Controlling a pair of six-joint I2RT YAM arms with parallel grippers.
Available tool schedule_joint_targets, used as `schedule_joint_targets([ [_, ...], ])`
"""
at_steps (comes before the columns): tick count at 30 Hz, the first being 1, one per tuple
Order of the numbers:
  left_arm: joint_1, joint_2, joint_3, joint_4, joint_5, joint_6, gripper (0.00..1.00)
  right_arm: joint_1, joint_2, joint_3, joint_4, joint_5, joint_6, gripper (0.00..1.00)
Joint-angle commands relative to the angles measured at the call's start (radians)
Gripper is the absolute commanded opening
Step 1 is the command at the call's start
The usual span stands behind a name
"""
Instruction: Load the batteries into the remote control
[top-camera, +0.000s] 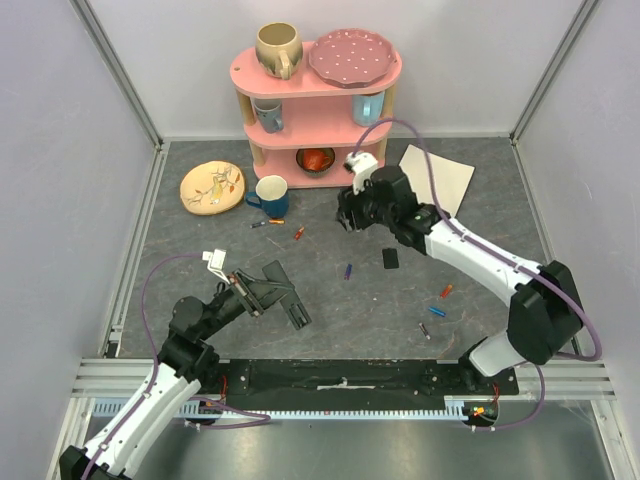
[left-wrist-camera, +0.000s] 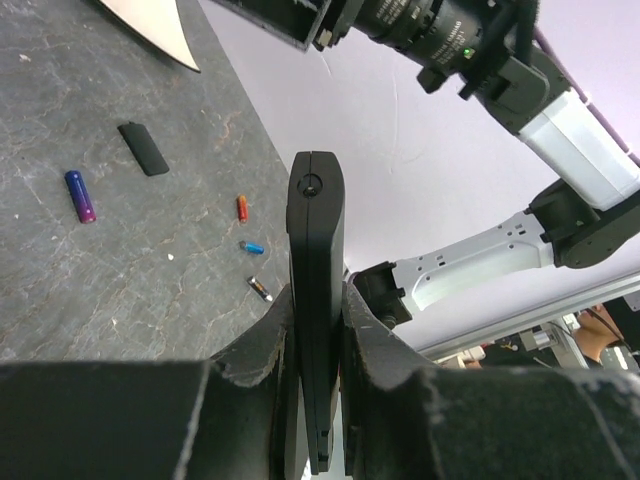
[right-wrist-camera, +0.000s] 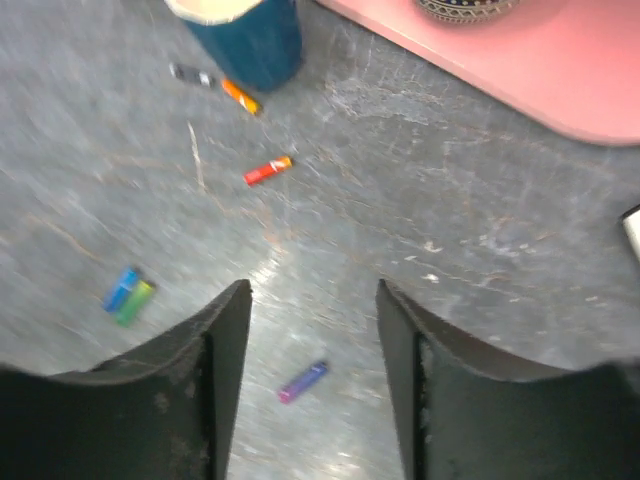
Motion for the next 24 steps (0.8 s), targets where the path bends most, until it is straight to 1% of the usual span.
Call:
schedule_joint_targets([
  [1, 0.004, 0.01, -0.126, 0.074, -0.029, -0.013, 0.02, -0.086, 0.044, -0.034, 0.12, -0.175, 0.459, 0.49],
  [2, 0.006, 0.02, -0.124, 0.074, -0.029, -0.011, 0.02, -0.086, 0.044, -0.05, 0.148, -0.184, 0.508, 0.49],
  [3, 0.006, 0.024, -0.121, 0.074, -0.029, -0.008, 0.02, -0.073, 0.031, -0.115, 0.188, -0.136, 0.544, 0.49],
  [4, 0.006, 0.03, -0.118, 0.074, -0.029, -0.008, 0.02, -0.065, 0.017, -0.14, 0.226, -0.082, 0.577, 0.56],
  [5, 0.006, 0.036, -0.117, 0.074, -0.031, -0.006, 0.02, -0.06, 0.003, -0.155, 0.218, -0.045, 0.631, 0.62],
  [6, 0.006, 0.045, -0.115, 0.076, -0.034, -0.006, 0.02, -0.047, 0.004, -0.15, 0.187, -0.005, 0.642, 0.65],
  [7, 0.006, 0.051, -0.116, 0.076, -0.035, -0.006, 0.02, -0.034, 0.01, -0.136, 0.071, 0.129, 0.648, 0.66],
  [9, 0.006, 0.069, -0.12, 0.085, -0.044, -0.008, 0.02, 0.013, 0.043, -0.084, -0.031, 0.263, 0.642, 0.63],
  [10, 0.006, 0.076, -0.121, 0.09, -0.046, -0.008, 0.02, 0.022, 0.056, -0.074, -0.099, 0.347, 0.651, 0.57],
  [13, 0.006, 0.103, -0.124, 0.108, -0.047, -0.008, 0.02, 0.03, 0.128, -0.073, -0.152, 0.379, 0.697, 0.54],
  [16, 0.006, 0.128, -0.124, 0.129, -0.043, -0.006, 0.02, 0.047, 0.176, -0.068, -0.169, 0.383, 0.713, 0.53],
  [20, 0.006, 0.128, -0.126, 0.131, -0.038, -0.008, 0.02, 0.078, 0.21, -0.039, -0.201, 0.42, 0.725, 0.53],
  [24, 0.006, 0.123, -0.133, 0.129, -0.044, -0.013, 0.02, 0.093, 0.236, -0.019, -0.217, 0.428, 0.74, 0.51],
])
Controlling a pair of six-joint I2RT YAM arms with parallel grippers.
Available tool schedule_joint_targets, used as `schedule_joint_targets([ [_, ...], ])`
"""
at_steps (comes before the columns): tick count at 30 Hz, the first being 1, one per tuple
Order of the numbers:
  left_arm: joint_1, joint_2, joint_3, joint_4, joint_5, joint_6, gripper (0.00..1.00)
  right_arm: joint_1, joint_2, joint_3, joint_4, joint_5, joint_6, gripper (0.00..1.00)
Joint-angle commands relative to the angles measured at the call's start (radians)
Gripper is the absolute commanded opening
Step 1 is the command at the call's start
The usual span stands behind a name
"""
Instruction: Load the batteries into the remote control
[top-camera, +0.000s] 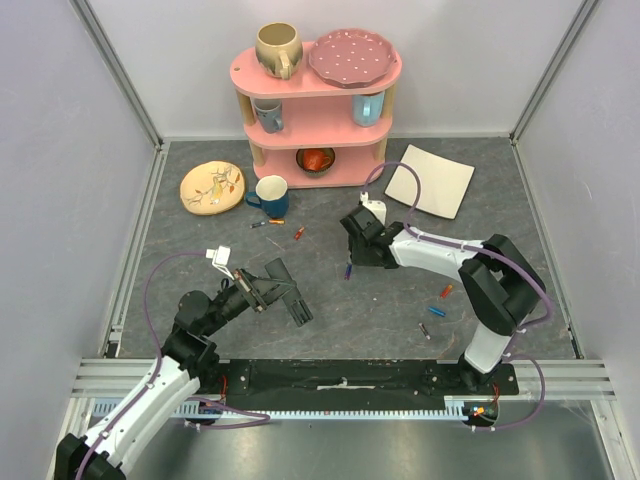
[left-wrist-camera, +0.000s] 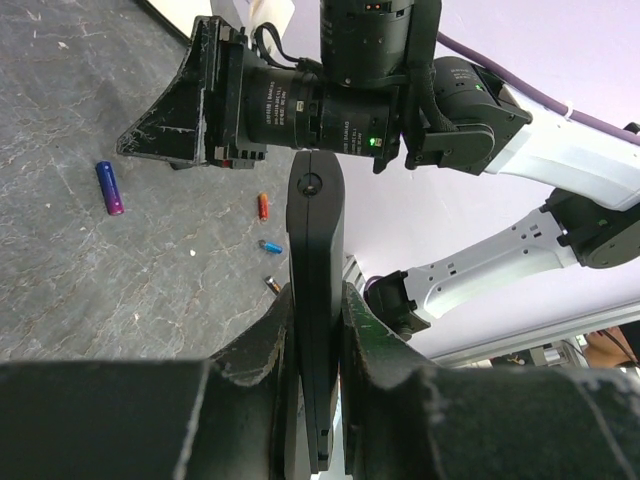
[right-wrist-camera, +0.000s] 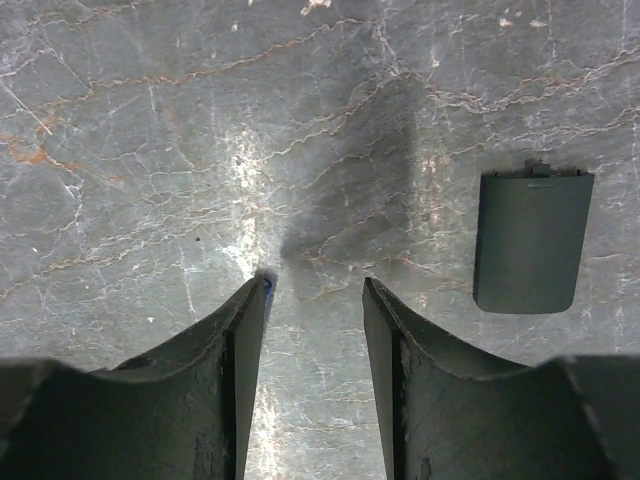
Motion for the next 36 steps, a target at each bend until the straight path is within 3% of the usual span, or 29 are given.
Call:
schedule_joint_targets([
  [1, 0.004, -0.009, -0.135, 0.059, -0.011, -0.012, 0.02, 0.023, 0.021, 0.068, -0.024, 0.067, 0.05, 0.51],
  [14, 0.006, -0.019, -0.141, 0.059, 0.0, -0.02, 0.02, 0.06, 0.067, 0.088, -0.038, 0.058, 0.117, 0.48],
  [36, 0.006, -0.042, -0.144, 0.051, 0.006, -0.029, 0.02, 0.078, 0.124, 0.088, -0.058, 0.05, 0.137, 0.35],
])
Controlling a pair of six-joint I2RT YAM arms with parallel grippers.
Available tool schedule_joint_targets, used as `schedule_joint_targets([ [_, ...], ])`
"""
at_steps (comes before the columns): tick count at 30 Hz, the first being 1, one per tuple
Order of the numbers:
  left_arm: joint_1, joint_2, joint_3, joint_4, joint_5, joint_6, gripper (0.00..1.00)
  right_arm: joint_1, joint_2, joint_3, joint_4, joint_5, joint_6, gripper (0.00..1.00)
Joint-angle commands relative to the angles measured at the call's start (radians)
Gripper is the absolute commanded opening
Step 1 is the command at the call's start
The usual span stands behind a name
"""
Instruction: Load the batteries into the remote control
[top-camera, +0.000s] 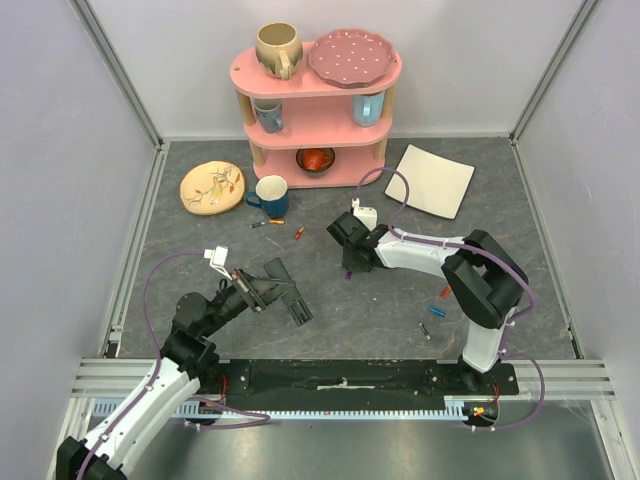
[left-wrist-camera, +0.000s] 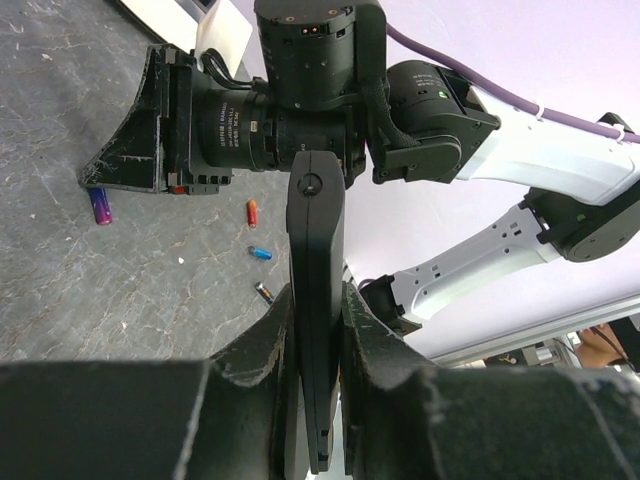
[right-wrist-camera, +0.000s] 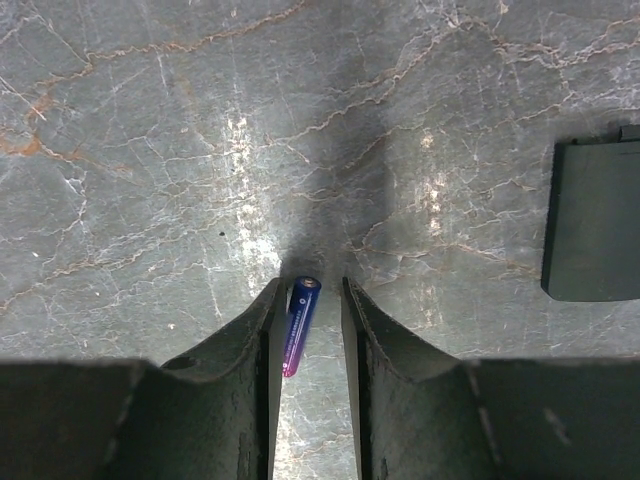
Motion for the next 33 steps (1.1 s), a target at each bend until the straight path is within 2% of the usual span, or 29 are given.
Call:
schedule_joint_targets([
  [1, 0.006, -0.018, -0.144, 0.041, 0.007, -0.018, 0.02, 0.007, 0.031, 0.023, -0.009, 0.009, 0.032, 0.34],
  [7, 0.006, -0.038, -0.147, 0.025, 0.002, -0.02, 0.02, 0.009, 0.031, 0.012, -0.007, -0.001, 0.028, 0.22],
  [12, 0.006, -0.024, -0.146, 0.042, -0.005, -0.024, 0.02, 0.009, 0.026, 0.003, -0.003, -0.013, 0.018, 0.06],
  [13, 0.006, -0.012, -0.144, 0.048, -0.005, -0.024, 0.02, 0.009, 0.024, 0.001, 0.0, -0.013, 0.009, 0.0],
  [19, 0.004, 0.083, -0.112, 0.122, 0.002, -0.023, 0.02, 0.009, -0.063, -0.01, 0.002, 0.025, -0.074, 0.0],
  [24, 0.003, 0.238, -0.061, 0.194, 0.015, -0.008, 0.02, 0.012, -0.222, -0.031, 0.016, 0.062, -0.192, 0.0],
  [29, -0.004, 0.411, -0.011, 0.319, 0.024, -0.006, 0.02, 0.022, -0.411, -0.118, 0.123, 0.047, -0.361, 0.0],
  [33, -0.011, 0.526, 0.026, 0.418, 0.016, -0.012, 0.02, 0.025, -0.52, -0.2, 0.241, -0.051, -0.464, 0.0],
])
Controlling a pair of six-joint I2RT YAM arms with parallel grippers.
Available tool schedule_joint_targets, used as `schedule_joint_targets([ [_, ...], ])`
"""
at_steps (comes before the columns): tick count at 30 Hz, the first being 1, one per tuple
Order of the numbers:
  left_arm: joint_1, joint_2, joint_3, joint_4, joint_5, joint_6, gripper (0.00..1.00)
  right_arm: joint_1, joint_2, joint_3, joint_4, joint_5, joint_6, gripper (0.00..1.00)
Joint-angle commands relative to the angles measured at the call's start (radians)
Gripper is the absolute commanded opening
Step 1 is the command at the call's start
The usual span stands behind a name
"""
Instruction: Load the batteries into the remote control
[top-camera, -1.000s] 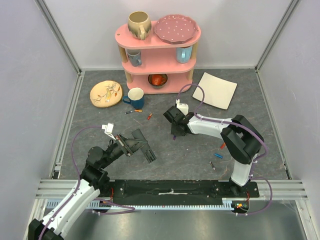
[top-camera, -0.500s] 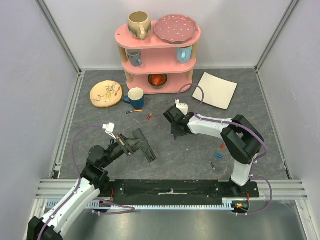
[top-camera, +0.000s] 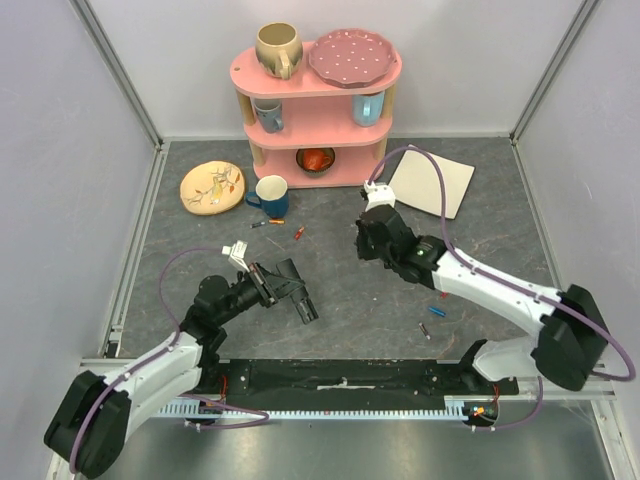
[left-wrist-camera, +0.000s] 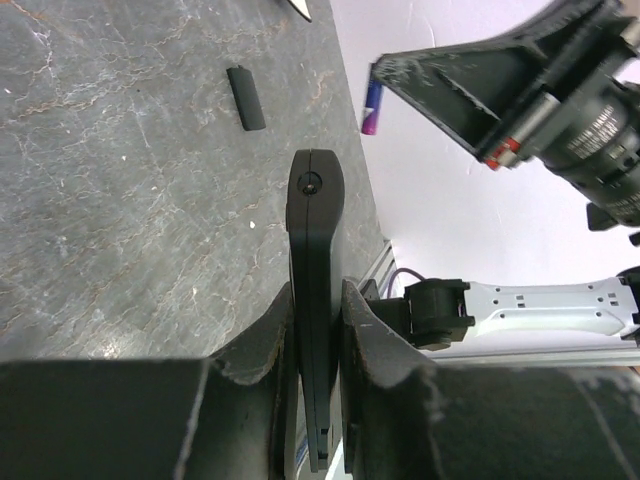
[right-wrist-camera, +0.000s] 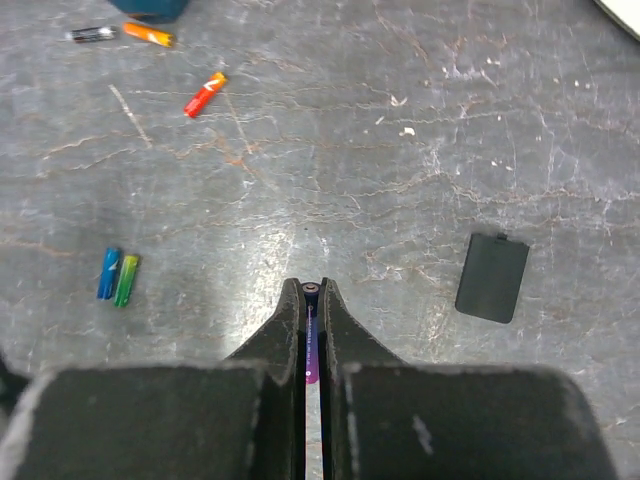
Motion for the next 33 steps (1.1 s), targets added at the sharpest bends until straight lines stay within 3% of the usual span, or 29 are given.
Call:
schedule_joint_targets([
  [1, -0.011, 0.103, 0.031, 0.202, 0.007, -0.012, 0.02, 0.008, -0.099, -0.074, 0.138, -0.107, -0.161, 0.0],
  [5, -0.028, 0.207, 0.054, 0.314, 0.001, -0.032, 0.02, 0.015, -0.128, -0.045, 0.083, -0.206, -0.184, 0.0],
  [13, -0.048, 0.366, 0.051, 0.567, -0.034, -0.113, 0.02, 0.046, -0.344, -0.197, 0.297, -0.197, -0.119, 0.0],
  [17, -0.06, 0.405, 0.051, 0.627, -0.063, -0.145, 0.02, 0.089, -0.351, -0.208, 0.326, -0.207, -0.087, 0.0],
  [33, -0.106, 0.537, 0.057, 0.838, -0.148, -0.292, 0.02, 0.345, -0.268, -0.134, 0.324, -0.002, -0.076, 0.0],
])
